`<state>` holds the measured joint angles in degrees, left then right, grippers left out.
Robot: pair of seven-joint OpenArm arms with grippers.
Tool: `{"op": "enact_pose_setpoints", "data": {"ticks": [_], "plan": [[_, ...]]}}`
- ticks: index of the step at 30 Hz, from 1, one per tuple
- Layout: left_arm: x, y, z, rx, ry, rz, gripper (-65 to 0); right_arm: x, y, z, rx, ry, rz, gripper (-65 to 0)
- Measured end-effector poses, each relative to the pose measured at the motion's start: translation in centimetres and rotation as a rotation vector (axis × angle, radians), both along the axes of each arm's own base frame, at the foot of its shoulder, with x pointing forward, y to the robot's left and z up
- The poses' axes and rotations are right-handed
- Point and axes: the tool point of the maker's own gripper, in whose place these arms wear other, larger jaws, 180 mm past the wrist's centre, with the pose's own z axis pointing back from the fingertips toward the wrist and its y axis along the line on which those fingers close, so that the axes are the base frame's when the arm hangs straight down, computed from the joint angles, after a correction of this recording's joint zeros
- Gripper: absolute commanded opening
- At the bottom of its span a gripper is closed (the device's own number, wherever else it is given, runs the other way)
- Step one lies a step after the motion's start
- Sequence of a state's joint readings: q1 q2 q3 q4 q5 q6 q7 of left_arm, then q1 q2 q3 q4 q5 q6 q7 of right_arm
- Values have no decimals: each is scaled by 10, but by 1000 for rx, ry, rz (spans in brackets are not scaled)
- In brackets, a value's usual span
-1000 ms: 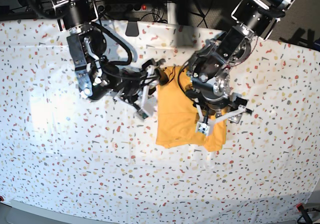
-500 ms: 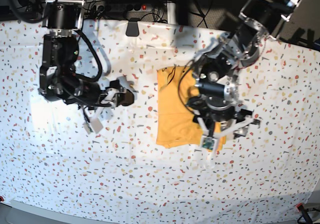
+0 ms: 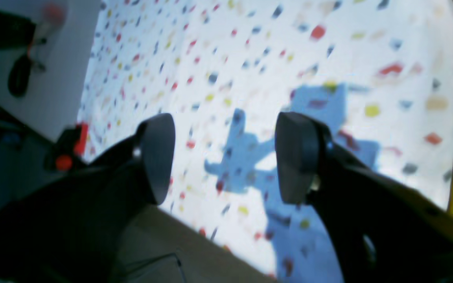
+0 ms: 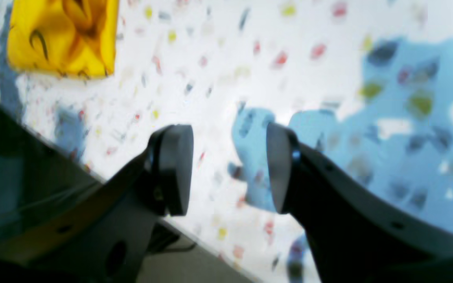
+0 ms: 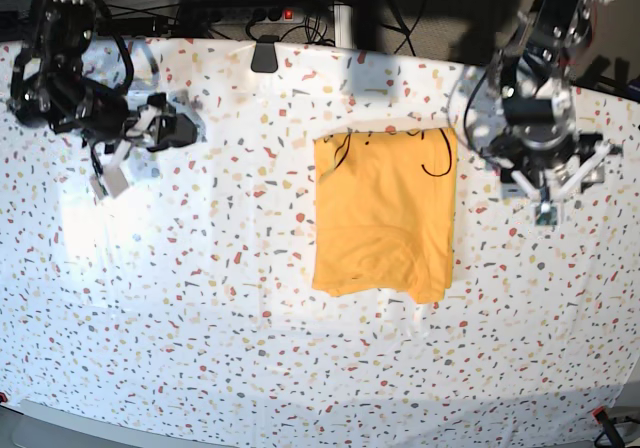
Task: Fold the T-shirt properly
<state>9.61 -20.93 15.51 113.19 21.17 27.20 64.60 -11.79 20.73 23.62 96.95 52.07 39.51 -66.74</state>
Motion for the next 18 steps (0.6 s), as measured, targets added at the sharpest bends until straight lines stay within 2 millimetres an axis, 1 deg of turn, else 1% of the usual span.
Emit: {"op": "enact_pose_setpoints", "data": {"ticks": [4, 6, 7, 11, 14, 16, 18], "plan": [[-37, 11, 8, -13, 8, 25, -260, -43, 3, 3, 12, 42, 15, -351], [-52, 17, 11, -5, 15, 35, -260, -66, 10, 5, 31, 72, 33, -351], [-60, 21, 10, 2, 29, 46, -260, -78, 13, 4, 37, 95, 44, -351], [-98, 32, -7, 22, 125, 70, -260, -125, 27, -8, 83, 204, 38, -351], [-117, 32, -21, 40, 165, 38, -259, -156, 44, -18, 142, 278, -5, -351], [-128, 33, -36, 61, 192, 19, -260, -166, 47, -25, 132, 292, -44, -351], [-146, 39, -66, 71, 275, 34, -259, -170, 45, -31, 112, 289, -74, -351]]}}
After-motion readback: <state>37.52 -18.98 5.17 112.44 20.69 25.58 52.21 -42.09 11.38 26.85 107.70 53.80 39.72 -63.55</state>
